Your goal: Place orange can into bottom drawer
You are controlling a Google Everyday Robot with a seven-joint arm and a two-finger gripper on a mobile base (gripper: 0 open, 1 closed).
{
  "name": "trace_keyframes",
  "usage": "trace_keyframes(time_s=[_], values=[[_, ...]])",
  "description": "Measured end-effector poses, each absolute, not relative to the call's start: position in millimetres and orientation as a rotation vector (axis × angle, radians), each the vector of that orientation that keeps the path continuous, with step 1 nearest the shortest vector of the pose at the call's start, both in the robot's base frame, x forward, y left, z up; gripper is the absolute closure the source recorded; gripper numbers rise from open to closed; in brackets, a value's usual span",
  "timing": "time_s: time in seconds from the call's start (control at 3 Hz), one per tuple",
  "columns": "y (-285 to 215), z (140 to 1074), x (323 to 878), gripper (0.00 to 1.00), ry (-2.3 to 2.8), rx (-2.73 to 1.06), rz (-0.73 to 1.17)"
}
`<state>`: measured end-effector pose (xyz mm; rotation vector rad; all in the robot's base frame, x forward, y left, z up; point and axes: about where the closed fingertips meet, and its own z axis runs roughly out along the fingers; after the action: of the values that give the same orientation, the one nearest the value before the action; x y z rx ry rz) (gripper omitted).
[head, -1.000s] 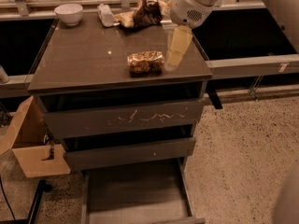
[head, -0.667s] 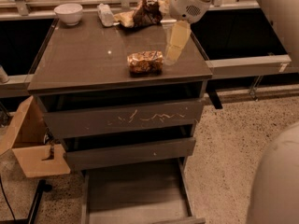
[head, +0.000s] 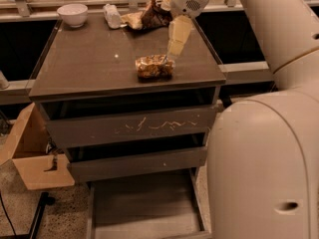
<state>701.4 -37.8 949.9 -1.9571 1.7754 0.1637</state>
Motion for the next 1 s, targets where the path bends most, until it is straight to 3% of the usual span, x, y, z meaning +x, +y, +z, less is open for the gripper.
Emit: trace_keyframes(time_s=[1.0], values=[[-20.4, 899.8, 729.8, 0.0, 1.835, -1.985, 0.224]])
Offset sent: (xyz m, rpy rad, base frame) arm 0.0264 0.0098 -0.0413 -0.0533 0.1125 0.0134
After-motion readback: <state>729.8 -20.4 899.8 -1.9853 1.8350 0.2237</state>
